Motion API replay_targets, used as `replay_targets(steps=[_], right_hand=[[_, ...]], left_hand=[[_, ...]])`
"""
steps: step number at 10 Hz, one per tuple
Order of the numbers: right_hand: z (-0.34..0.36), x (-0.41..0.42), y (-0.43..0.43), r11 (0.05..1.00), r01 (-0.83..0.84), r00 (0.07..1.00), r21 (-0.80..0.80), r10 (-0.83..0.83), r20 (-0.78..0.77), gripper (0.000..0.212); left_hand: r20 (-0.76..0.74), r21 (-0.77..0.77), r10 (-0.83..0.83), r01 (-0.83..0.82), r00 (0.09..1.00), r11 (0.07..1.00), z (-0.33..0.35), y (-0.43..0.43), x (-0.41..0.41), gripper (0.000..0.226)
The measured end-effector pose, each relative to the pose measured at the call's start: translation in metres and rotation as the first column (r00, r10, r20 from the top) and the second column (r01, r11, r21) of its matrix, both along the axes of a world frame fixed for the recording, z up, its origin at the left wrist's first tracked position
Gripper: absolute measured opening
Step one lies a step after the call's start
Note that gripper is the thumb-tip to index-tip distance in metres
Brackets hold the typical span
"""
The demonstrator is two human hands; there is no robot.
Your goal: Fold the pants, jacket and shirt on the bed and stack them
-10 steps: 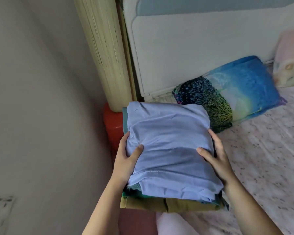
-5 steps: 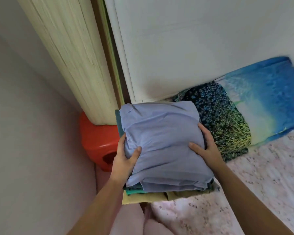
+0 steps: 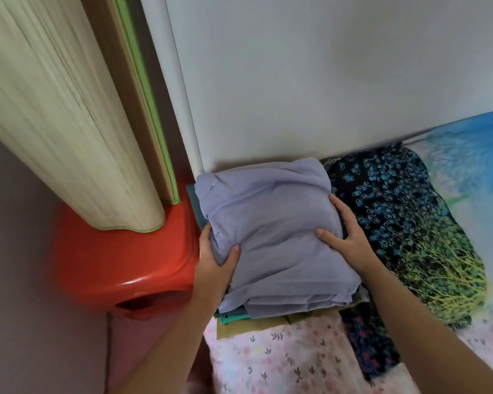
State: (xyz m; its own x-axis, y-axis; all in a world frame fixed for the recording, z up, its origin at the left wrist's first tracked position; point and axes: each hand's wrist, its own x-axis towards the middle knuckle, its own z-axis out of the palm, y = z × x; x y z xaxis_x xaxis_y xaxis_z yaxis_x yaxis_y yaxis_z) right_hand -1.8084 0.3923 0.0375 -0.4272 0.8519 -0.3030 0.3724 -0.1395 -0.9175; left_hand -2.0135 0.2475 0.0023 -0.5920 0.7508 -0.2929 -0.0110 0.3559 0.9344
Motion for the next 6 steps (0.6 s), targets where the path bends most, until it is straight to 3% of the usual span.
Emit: replay_targets(steps=[2,4,5,6], right_hand=[[-0.043,0.008,0.003,0.998,0.011,1.000,-0.054,-0.011,0.006,0.063],[-0.037,0.009,0.003,0.996,-0.021,0.998,-0.082,0.026,0.050,0.065],[-0.029,0.015,-0.002,0.998,-0.026,0.990,-0.050,0.033,0.138,0.063],[-0.016,0.024,-0.012,0.997,0.036,0.962,0.068,-0.053,0.269,0.054]], left_hand=[[0.013,-0.048,-0.001,0.002,1.000,0.999,-0.036,0.005,0.004,0.063],[-0.013,-0.110,-0.079,0.077,0.997,0.991,-0.023,0.005,0.000,0.064],[-0.126,-0.211,-0.135,0.106,0.983,0.972,-0.017,-0.005,-0.009,0.068],[-0.323,-0.290,-0.181,0.085,0.929,0.953,0.000,-0.017,-0.018,0.056]])
